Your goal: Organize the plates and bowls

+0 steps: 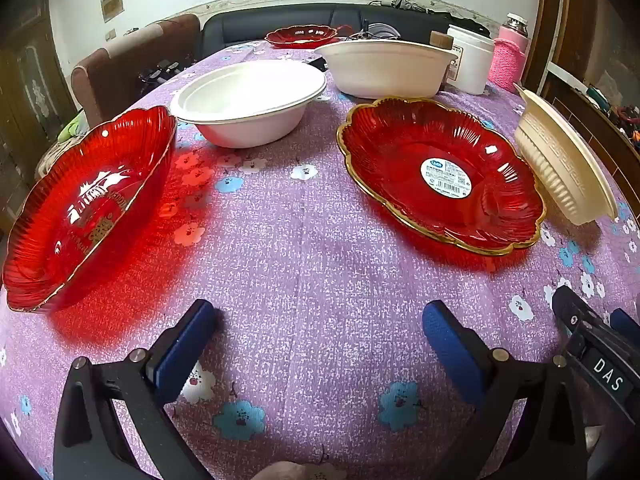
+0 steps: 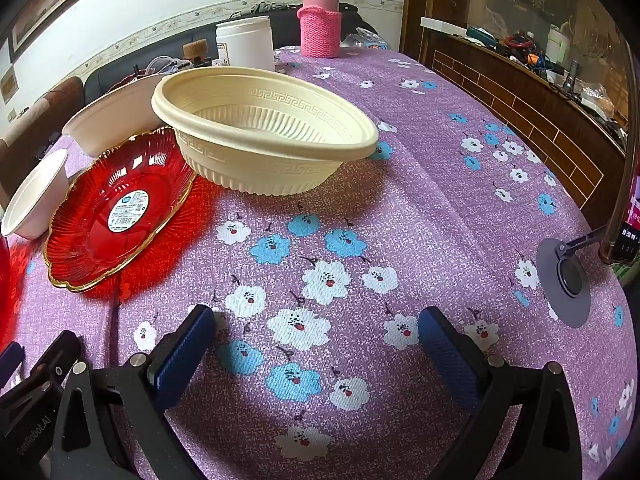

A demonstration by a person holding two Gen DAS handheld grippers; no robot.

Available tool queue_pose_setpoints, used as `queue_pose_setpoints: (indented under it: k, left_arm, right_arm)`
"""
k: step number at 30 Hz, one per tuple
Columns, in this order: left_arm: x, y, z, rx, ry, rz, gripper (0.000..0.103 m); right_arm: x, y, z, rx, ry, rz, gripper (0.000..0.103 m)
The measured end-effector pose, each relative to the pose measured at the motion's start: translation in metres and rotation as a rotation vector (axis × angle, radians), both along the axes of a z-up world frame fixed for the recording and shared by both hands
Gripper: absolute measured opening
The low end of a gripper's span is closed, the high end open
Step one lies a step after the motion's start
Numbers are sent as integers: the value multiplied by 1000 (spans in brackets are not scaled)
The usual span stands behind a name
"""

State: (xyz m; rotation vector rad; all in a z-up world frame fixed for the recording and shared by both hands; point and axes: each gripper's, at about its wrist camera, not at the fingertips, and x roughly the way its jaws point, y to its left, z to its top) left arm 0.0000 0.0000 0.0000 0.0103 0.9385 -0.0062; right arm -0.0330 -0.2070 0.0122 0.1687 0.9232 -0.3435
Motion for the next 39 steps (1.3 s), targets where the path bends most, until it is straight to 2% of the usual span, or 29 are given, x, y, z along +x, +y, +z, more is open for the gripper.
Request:
queue_pose_setpoints:
  k: [22,33,39]
  left_arm:
    - [0,0,0,0,0,8,103]
    - [-3,-1,0,2,45,-16,103]
    - [-6,-6,1,36,34,-7,103]
  right_arm:
    - [1,1,-2,0,-1,0,102]
    - [2,1,-2,2,-2,1,102]
    - [1,-1,1,12,28,22,102]
